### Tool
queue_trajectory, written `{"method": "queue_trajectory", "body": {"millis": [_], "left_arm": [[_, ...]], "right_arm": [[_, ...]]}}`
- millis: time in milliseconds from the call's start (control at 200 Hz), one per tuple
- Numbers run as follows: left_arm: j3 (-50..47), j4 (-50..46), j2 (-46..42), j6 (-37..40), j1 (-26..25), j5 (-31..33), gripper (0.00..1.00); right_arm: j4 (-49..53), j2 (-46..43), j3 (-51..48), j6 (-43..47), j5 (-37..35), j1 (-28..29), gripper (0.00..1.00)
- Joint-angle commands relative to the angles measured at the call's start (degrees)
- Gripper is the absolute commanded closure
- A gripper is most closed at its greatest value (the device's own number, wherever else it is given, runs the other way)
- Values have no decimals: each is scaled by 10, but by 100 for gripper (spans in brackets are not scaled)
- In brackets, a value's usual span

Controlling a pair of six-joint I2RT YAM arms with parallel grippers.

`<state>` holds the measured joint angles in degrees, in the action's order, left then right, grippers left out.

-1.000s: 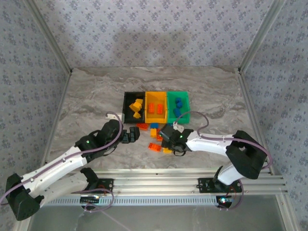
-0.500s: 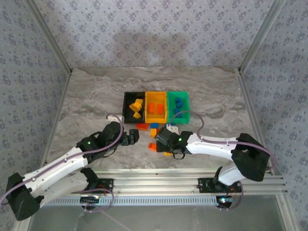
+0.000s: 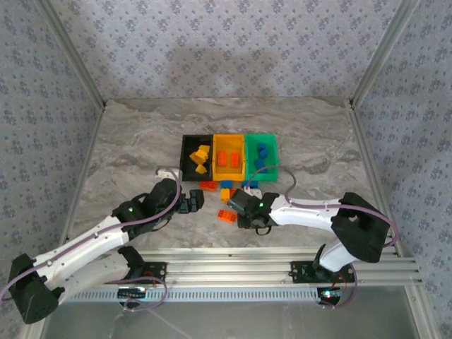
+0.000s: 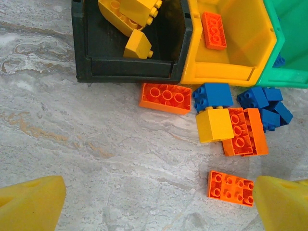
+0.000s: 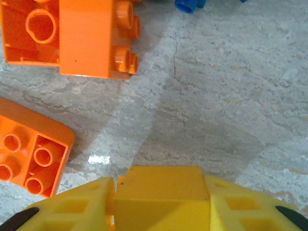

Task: Sort the legos into containers by color

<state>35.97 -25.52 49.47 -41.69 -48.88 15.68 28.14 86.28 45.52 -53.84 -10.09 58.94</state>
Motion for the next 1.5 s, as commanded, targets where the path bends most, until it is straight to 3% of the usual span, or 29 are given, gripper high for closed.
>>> {"method": "queue_trajectory", "body": {"millis": [0, 145, 285, 510, 685, 849, 1129, 1404, 1494], "left_arm": [[-7, -7, -10, -7, -2, 4, 0], [-15, -13, -10, -6, -3, 2, 0], [-28, -10, -11, -10, -3, -5, 0], [-39, -14, 3, -18, -3, -13, 0], [-43, -22, -1, -21, -3, -19, 0], [-44, -42, -17, -24, -3, -10, 0], [-39, -76, -54, -18, -3, 13, 0], [-31, -109, -73, -26, -2, 17, 1], [-29, -118, -85, -26, -2, 16, 0]], "right_arm": [[30, -29, -3, 12, -8, -7, 63], [52, -72, 45, 57, -15, -29, 67], [51, -57, 127, 104, -3, -80, 67], [45, 88, 304, 146, -1, -158, 66], [60, 199, 421, 170, -11, -188, 67], [66, 232, 473, 196, -17, -188, 67], [60, 278, 574, 278, 22, -122, 64], [50, 390, 685, 277, 95, -126, 61], [47, 415, 714, 277, 108, -132, 53]]}}
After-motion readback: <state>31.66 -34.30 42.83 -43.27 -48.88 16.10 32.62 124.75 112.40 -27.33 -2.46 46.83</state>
